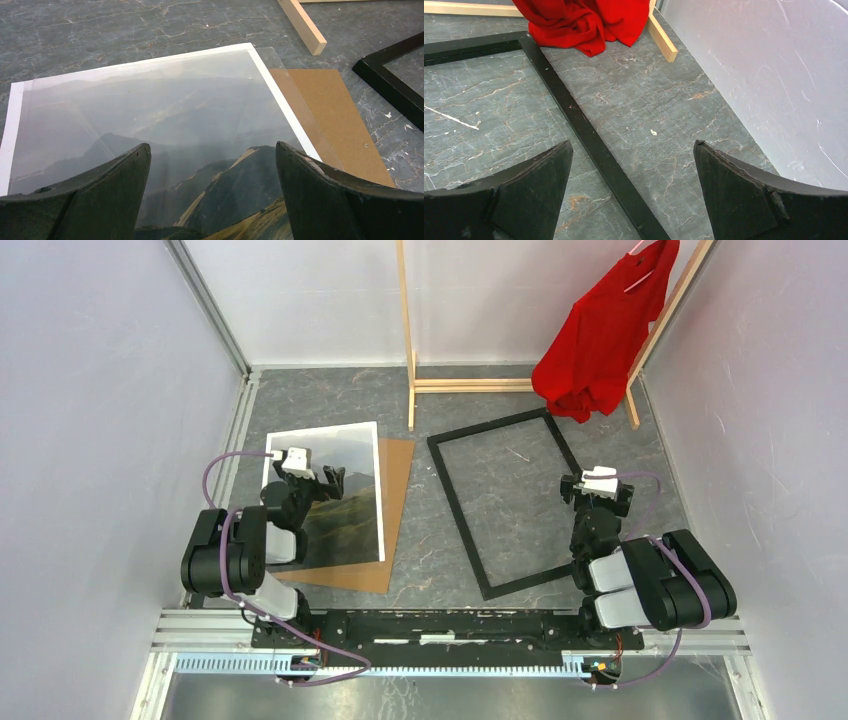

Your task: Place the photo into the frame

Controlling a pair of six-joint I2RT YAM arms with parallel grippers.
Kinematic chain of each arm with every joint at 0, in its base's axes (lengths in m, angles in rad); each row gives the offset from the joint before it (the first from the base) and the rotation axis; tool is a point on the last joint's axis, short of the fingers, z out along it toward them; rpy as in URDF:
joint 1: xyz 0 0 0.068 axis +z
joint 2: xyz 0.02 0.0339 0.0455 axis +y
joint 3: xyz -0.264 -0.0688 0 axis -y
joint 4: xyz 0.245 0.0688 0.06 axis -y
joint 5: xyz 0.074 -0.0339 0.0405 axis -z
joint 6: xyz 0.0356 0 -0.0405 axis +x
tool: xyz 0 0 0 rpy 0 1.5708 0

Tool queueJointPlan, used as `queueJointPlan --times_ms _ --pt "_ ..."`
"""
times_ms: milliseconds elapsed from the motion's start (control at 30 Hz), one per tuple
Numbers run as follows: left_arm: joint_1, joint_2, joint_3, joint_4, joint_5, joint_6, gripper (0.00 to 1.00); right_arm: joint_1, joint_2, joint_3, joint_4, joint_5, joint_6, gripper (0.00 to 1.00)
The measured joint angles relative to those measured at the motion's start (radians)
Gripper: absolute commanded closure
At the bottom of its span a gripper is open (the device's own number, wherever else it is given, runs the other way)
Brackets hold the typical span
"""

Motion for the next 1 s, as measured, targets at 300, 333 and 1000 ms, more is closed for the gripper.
queueJointPlan --times_ms 300,333,1000 --pt "0.000 0.000 0.000 0.000 0.000 0.000 0.00 0.000 0.000 0.000 0.000 0.000 0.000 0.02" --pt "0.000 0.000 0.000 0.000 0.000 0.000 0.00 -0.002 0.000 0.000 0.000 -0.001 0.000 0.02" --pt "0.042 -0.249 0.616 -1.130 -0.013 0.026 0.00 -0.019 -0.304 0.420 -1.073 0.096 0.568 0.02"
